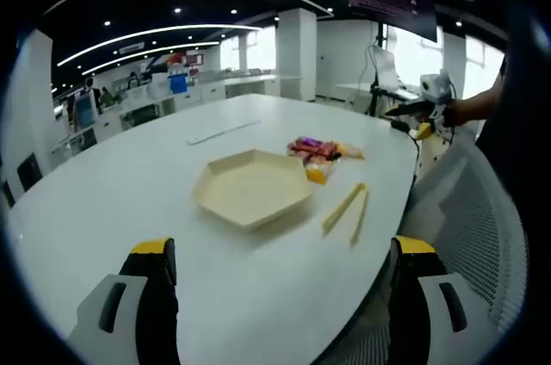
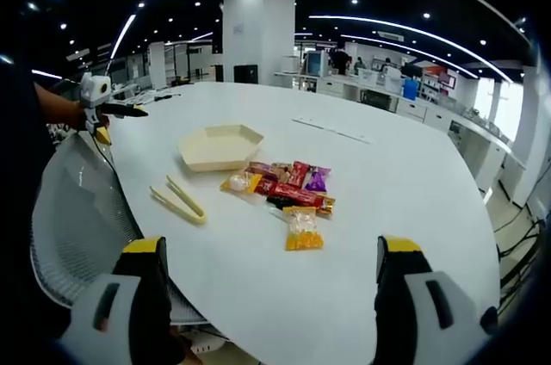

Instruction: Place the target food into the container with the food tongs after gripping and lifting it, then release it inside without dropping or visibly crushing the food.

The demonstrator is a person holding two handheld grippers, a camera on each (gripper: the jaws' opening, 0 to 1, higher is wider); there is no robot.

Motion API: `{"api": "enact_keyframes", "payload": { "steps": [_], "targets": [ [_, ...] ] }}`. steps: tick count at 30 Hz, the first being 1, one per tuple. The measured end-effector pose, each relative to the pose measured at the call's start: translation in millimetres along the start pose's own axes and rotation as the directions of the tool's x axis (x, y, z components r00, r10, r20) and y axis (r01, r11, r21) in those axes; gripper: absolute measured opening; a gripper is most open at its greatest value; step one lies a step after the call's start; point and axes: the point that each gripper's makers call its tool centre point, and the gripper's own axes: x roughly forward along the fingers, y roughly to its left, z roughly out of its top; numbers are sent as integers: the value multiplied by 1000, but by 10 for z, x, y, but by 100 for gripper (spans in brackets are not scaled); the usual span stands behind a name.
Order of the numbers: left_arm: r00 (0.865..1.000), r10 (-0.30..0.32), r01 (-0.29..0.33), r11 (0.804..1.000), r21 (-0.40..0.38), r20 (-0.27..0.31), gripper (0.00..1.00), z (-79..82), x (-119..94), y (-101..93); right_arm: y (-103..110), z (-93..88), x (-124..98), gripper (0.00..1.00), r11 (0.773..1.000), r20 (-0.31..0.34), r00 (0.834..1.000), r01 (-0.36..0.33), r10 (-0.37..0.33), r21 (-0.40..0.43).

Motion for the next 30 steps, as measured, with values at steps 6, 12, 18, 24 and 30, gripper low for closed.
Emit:
{"api": "enact_keyframes", "payload": {
  "steps": [6, 12, 18, 24, 30],
  "targets": [
    [1000, -8, 8, 1000, 6, -7, 100, 19, 12, -29, 25, -8, 14, 100, 1000, 2, 1000, -12, 12, 1],
    [998, -55, 56, 998, 35, -29, 99, 35, 81, -149, 21, -4, 26, 100, 1000, 6, 1000, -20, 20, 11],
    [993, -103, 108, 991, 80, -64, 95, 46, 194, -260, 77, 34, 49, 99, 999, 21, 999, -44, 44, 1],
    [992, -113, 117, 989, 88, -49, 96, 194, 272, -249, 75, 9, 53, 99, 999, 2, 999, -45, 45, 7],
    [989, -132, 137, 985, 102, -60, 93, 205, 350, -260, 67, 22, 47, 99, 999, 6, 999, -46, 46, 10]
  ]
}}
